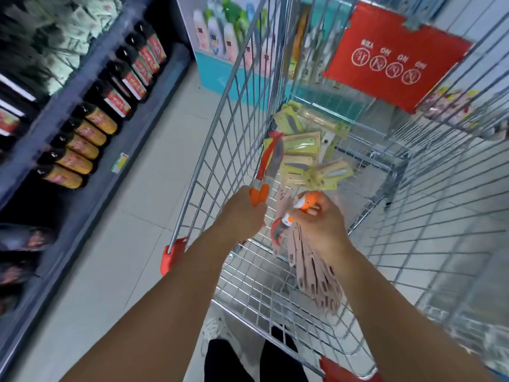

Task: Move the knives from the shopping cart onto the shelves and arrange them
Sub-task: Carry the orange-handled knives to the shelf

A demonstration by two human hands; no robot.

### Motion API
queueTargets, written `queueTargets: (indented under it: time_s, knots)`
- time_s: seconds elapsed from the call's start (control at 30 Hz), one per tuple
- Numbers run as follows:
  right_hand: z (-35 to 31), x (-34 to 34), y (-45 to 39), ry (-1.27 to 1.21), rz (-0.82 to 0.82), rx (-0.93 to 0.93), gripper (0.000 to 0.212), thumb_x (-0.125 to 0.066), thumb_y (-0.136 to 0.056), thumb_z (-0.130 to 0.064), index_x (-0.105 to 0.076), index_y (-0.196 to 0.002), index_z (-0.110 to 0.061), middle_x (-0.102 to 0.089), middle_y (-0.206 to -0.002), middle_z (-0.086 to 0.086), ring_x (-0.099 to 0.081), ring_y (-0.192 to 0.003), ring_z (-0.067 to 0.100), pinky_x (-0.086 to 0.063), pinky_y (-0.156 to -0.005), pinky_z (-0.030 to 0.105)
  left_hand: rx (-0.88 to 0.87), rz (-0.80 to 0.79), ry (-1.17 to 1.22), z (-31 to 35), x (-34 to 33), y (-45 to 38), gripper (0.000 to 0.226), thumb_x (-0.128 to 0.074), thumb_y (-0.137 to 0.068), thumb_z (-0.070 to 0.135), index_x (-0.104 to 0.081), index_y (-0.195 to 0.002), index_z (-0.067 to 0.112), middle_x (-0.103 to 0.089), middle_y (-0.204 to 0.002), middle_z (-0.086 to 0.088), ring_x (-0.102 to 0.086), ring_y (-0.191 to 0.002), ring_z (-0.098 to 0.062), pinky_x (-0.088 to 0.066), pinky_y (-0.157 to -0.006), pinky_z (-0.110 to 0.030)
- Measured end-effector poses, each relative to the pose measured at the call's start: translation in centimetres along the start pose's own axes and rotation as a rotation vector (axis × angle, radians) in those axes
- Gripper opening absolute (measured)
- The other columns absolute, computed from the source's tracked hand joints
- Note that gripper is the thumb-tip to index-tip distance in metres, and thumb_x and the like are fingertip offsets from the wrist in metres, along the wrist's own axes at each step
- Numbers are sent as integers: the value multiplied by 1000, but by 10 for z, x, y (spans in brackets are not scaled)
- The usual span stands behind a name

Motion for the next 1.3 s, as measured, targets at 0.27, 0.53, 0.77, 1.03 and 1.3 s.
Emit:
queueTargets:
  time_s: [0.27,0.53,0.77,1.03,1.3]
  knots:
    - [-117,21,45,-320,62,172,31,-73,-80,-3,-60,-106,-16,-63,-82,2,-61,-59,-3,-49,-54,16,-14,53,469,82,15,61,15,-47,-98,24,-49,-85,15,-56,-67,-1,-51,-34,-6,-36,-36,-14]
    - [-226,18,80,179,-155,493,46,-76,-67,-28,-57,-110,-32,-58,-103,-10,-57,-89,2,-42,-71,4,-187,238,535,150,93,112,31,-45,-99,31,-58,-74,17,-54,-56,-2,-47,-38,-10,-34,-38,-15]
    - [-288,-1,109,78,-149,593,11,-56,-94,-16,-63,-102,-14,-62,-107,0,-58,-91,2,-41,-74,9,-366,311,653,168,144,160,15,-49,-94,10,-60,-85,5,-57,-62,-4,-52,-51,-14,-47,-53,-28]
    - [-349,-100,162,108,-149,608,32,-42,-97,-12,-50,-127,-18,-57,-119,6,-60,-100,24,-52,-87,40,-435,665,690,118,254,219,10,-48,-91,10,-45,-83,15,-47,-63,2,-43,-49,-6,-42,-51,-22]
    - [-397,-271,286,58,-402,676,46,-46,-97,-26,-39,-143,-26,-60,-125,-2,-57,-112,15,-46,-98,35,-423,916,766,5,396,311,11,-51,-90,12,-44,-82,16,-50,-69,-2,-47,-58,-15,-40,-46,-22]
Point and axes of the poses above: each hand's wrist, its own y-axis away from the middle knuckle, its own x-axis out of the back of the hand, z = x × y, the point moved 9 cm from there along -y, towards the middle knuckle
